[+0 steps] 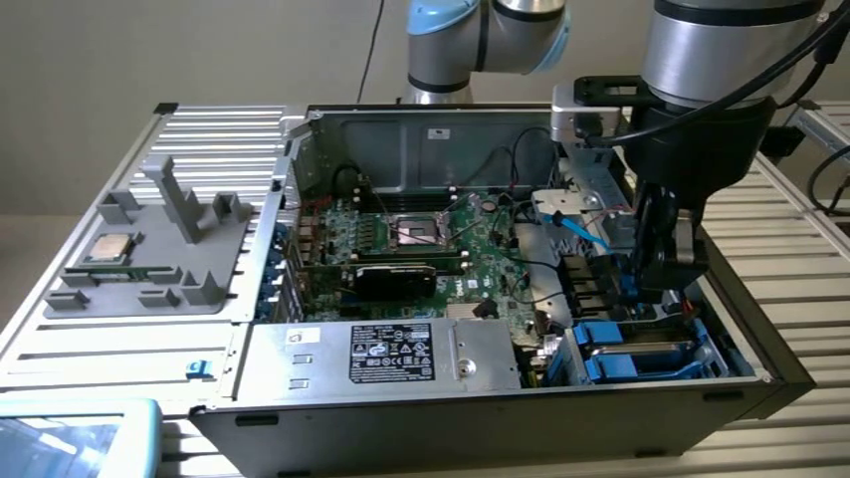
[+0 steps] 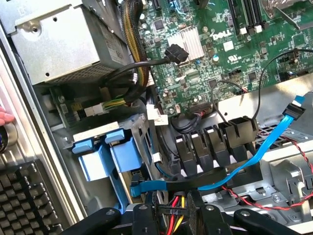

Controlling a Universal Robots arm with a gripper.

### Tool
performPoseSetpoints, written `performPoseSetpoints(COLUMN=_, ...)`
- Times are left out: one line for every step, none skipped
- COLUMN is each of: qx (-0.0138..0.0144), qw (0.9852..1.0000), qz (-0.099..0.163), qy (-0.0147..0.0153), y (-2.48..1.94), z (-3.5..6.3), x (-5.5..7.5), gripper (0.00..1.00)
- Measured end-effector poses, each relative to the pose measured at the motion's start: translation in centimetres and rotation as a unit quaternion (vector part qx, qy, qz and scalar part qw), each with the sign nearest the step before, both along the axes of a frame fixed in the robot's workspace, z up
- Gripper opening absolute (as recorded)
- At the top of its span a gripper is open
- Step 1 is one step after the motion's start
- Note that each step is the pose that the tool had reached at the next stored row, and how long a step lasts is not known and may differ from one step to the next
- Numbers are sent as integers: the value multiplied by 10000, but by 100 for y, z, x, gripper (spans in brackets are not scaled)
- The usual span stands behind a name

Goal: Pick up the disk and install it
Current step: 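Insert the first disk wire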

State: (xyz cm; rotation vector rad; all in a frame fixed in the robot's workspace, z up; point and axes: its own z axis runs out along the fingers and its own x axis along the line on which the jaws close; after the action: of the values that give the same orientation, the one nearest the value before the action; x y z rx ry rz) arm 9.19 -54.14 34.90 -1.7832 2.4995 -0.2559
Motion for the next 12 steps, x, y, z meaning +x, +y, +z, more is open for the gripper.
performPoseSetpoints(qx=0, qw=10000, qz=0, qy=-1, y=0, z=0, x=0, gripper=35)
performPoseSetpoints(qx=-1, qw=10000, qz=0, qy=-4, y=0, z=0, x=0, gripper=35)
performPoseSetpoints(qx=-1, qw=10000, qz=-1, qy=-10, y=0, z=0, x=0, gripper=37)
performPoseSetpoints(qx=-1, qw=10000, qz=-1, qy=-19, y=0, z=0, x=0, gripper=43)
performPoseSetpoints(qx=-1, qw=10000, qz=-1, qy=-30, y=1, z=0, x=0, gripper=43)
performPoseSetpoints(qx=-1, qw=10000, qz=-1, qy=-43, y=3, z=0, x=0, gripper=49)
performPoseSetpoints(qx=-3, qw=10000, qz=0, qy=-58, y=6, z=7, x=0, gripper=55)
performPoseSetpoints(qx=-6, qw=10000, qz=-1, qy=-76, y=6, z=24, x=0, gripper=55)
performPoseSetpoints(qx=-9, qw=10000, qz=0, qy=-91, y=6, z=44, x=0, gripper=61)
performPoseSetpoints(qx=-11, qw=9999, qz=0, qy=-104, y=6, z=66, x=0, gripper=61)
performPoseSetpoints(qx=-13, qw=9999, qz=0, qy=-115, y=6, z=91, x=1, gripper=67)
performPoseSetpoints(qx=-14, qw=9999, qz=0, qy=-120, y=7, z=124, x=1, gripper=67)
